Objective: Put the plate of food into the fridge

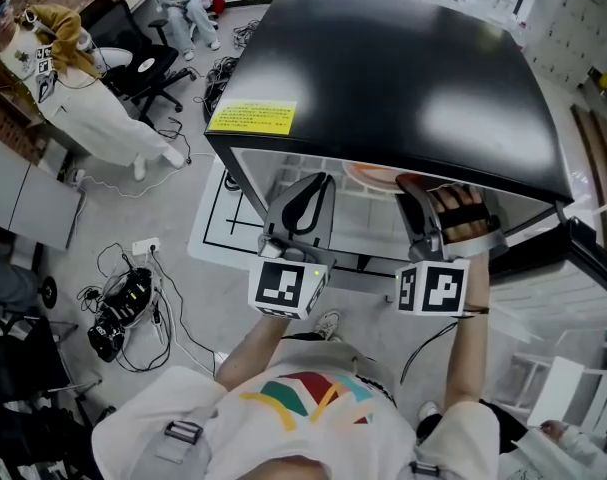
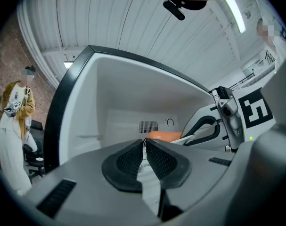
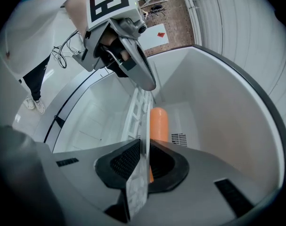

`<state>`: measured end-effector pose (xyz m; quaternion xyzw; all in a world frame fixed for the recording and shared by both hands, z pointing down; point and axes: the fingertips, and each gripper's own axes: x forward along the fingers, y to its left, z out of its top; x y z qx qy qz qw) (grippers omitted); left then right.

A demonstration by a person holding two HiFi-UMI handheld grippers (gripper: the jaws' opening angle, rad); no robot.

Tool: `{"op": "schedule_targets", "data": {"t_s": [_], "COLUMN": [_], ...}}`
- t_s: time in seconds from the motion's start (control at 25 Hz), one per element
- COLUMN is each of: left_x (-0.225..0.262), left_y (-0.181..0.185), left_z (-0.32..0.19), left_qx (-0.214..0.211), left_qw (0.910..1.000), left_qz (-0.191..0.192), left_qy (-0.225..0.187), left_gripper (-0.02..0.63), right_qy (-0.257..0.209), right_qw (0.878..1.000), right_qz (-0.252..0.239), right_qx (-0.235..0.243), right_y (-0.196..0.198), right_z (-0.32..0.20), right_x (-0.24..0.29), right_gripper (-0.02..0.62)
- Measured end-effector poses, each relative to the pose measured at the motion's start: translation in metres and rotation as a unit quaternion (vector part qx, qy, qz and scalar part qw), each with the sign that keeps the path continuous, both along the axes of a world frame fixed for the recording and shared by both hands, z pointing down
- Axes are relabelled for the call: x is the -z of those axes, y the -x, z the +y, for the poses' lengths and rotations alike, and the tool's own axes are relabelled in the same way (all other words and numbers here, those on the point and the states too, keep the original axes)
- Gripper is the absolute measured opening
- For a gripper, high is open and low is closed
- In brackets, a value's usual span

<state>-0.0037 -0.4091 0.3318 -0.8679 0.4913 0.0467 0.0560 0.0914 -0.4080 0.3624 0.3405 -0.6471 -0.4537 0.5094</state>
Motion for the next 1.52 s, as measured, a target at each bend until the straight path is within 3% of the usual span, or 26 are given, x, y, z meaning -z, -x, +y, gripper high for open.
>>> {"op": "schedule_targets", "data": {"t_s": [0.4, 0.92, 1.32, 1.52], "left_x": [0.003, 0.005, 0.010, 0.014], "left_y": [0.003, 0.006, 0.002, -0.003], "left_z": [-0.002, -0.002, 0.002, 0.003], "left_qx": [0.004, 0.005, -0.005, -0.008], "left_qw": [1.0000, 1.0000, 0.9999, 0.9998], "left_qz": [0.001, 0.003, 0.005, 0.009], "left_qy": [-0.004, -0.006, -0.010, -0.014], "left_gripper": [0.029, 0.029, 0.029, 0.029], "right_qy": [0.037, 0.068, 0.112, 0.135], "right_qw": [0.999, 0.992, 0.979, 0.976], "right_qz": [-0.010, -0.100, -0.166, -0.168], "right_qx": [0.028, 0.038, 0.026, 0.027], "right_y": [0.009, 0.017, 0.012, 0.009], "right_z": [0.000, -0.003, -0.003, 0.001], "right_x": [0.000, 0.015, 0.028, 0.022], "right_gripper": [0.048, 0.166, 0.172, 0.172]}}
